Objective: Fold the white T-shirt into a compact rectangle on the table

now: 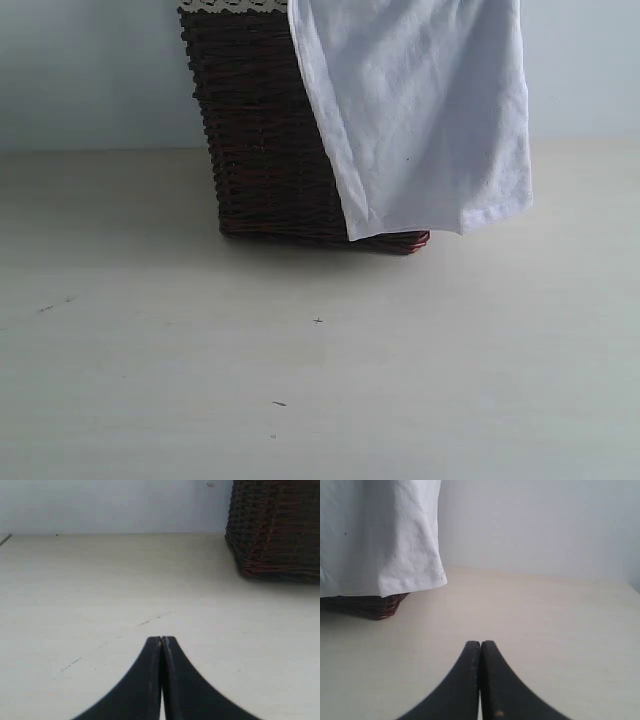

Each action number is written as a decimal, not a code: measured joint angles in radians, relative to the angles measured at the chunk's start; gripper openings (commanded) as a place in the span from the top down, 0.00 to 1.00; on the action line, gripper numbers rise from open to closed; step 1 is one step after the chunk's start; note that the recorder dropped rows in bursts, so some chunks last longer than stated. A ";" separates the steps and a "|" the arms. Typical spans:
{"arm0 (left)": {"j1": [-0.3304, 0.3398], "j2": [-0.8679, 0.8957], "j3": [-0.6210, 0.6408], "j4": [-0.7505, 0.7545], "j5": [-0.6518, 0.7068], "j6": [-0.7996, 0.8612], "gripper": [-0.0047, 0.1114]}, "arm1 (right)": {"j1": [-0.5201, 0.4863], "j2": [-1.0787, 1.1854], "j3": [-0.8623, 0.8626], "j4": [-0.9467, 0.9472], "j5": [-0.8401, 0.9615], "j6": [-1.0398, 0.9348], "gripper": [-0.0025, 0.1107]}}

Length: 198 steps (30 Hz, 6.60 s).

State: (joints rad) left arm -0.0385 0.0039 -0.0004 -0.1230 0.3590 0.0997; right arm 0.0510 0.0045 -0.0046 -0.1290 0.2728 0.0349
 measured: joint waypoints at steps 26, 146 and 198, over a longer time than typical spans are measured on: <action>0.000 0.000 0.000 0.000 0.000 0.000 0.96 | 0.000 0.000 0.000 -0.115 -0.826 0.518 0.98; 0.000 0.000 0.000 0.000 0.000 0.000 0.96 | 0.058 1.451 -1.375 -1.633 -1.407 1.760 0.98; 0.000 0.000 0.000 0.000 0.000 0.000 0.96 | 0.297 1.737 -1.253 -1.532 -0.682 1.571 0.98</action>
State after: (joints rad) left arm -0.0385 0.0039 -0.0004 -0.1230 0.3590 0.0997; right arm 0.3477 1.7419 -1.2578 -1.6615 -0.4095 1.6055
